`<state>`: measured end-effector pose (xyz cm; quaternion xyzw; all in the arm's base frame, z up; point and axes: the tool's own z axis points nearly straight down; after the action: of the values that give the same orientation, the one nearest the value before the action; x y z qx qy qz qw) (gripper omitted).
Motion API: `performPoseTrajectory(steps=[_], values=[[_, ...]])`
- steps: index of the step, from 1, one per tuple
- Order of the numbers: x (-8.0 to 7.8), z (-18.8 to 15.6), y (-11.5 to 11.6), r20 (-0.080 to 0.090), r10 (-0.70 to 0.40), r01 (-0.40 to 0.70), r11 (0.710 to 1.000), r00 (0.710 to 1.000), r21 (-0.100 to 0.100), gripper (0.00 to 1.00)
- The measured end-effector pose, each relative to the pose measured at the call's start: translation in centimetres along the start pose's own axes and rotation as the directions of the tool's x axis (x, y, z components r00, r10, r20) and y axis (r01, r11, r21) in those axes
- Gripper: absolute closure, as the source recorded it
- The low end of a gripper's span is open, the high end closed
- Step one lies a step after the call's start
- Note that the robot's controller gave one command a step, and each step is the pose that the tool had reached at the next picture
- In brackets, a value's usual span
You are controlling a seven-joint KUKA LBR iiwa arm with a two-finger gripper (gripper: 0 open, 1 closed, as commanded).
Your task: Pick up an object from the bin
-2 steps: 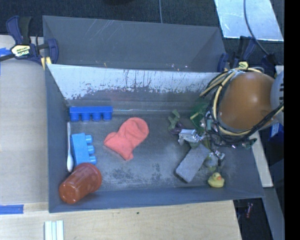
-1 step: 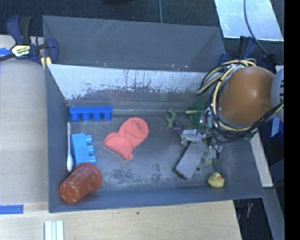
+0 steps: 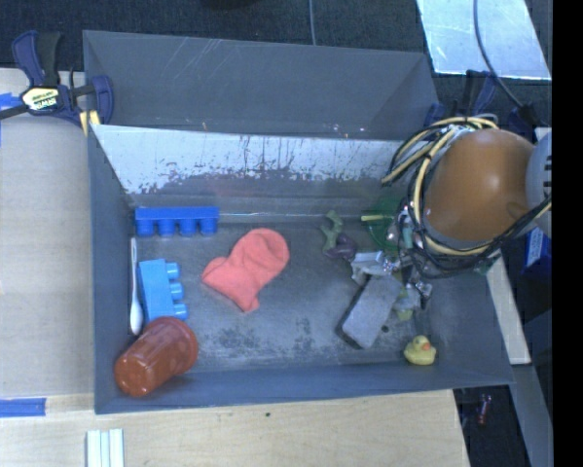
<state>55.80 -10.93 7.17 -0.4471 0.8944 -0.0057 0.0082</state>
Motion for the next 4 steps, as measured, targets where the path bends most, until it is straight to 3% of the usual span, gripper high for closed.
performPoseTrajectory(steps=[3,4], values=[[0.0,-2.6,-0.1,0.002,0.003,-0.003,1.0,1.0,0.003,1.0],[0.0,-4.8,0.2,-0.002,0.003,-0.003,1.0,1.0,-0.008,1.0]])
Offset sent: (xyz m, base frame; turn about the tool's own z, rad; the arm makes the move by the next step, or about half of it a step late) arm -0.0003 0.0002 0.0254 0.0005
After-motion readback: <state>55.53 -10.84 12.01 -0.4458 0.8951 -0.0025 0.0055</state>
